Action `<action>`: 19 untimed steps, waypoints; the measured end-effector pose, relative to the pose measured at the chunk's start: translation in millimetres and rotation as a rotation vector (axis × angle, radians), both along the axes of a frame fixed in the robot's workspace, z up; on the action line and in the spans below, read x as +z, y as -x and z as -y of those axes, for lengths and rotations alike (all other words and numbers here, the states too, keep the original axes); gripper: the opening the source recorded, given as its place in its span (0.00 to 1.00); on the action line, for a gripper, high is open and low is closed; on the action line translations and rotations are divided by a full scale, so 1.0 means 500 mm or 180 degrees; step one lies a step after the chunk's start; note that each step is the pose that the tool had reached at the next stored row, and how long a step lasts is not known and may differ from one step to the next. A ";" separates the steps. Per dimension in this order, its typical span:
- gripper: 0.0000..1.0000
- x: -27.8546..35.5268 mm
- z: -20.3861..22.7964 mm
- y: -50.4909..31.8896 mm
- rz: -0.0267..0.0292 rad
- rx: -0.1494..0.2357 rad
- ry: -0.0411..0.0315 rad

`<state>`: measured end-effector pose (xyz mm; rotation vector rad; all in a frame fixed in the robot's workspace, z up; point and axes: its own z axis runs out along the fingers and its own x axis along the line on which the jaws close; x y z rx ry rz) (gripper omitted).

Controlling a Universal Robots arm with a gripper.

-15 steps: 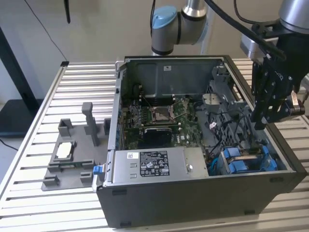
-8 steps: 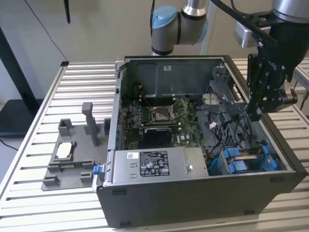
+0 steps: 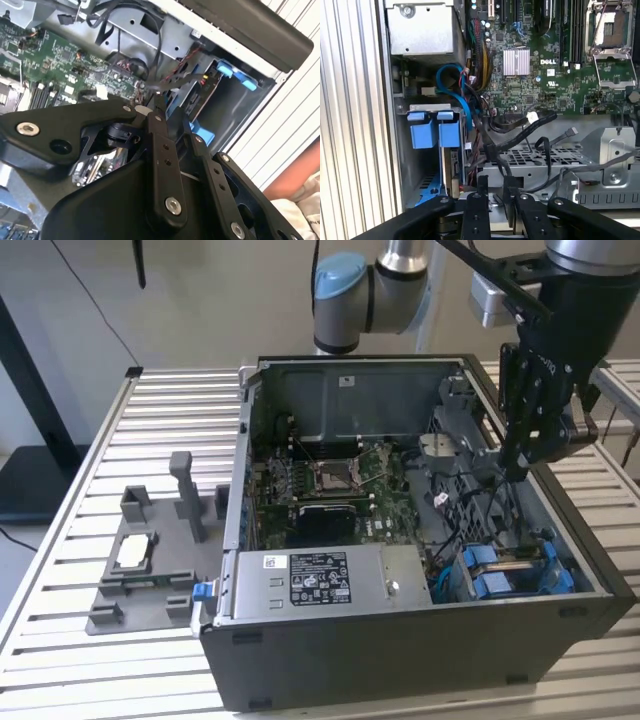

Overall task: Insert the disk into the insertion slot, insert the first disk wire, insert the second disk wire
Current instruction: 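Insert the second disk wire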

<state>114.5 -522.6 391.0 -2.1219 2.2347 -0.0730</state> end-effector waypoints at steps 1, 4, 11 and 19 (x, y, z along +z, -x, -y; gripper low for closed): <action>0.27 0.000 -0.0004 0.005 0.0000 0.0000 0.0000; 0.27 0.001 -0.0020 0.020 0.0000 0.0002 0.0000; 0.27 0.001 -0.0029 0.049 0.0001 0.0024 0.0002; 0.27 -0.005 -0.0029 0.051 0.0025 0.0249 0.0022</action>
